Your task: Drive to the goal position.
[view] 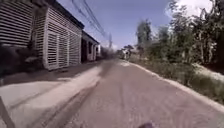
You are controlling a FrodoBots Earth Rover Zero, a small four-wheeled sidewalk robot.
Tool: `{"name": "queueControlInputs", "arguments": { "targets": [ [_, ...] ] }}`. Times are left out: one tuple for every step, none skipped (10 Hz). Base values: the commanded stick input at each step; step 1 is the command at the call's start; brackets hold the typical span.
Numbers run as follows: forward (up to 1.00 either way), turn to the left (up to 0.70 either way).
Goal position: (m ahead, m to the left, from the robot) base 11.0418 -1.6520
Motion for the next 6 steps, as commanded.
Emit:
{"name": "queueControlInputs", "arguments": {
  "targets": [
    [0.99, 0.0],
    [0.99, 0.0],
    [0.99, 0.0],
    [0.99, 0.0],
    [0.99, 0.0],
    [0.99, 0.0]
  ]
}}
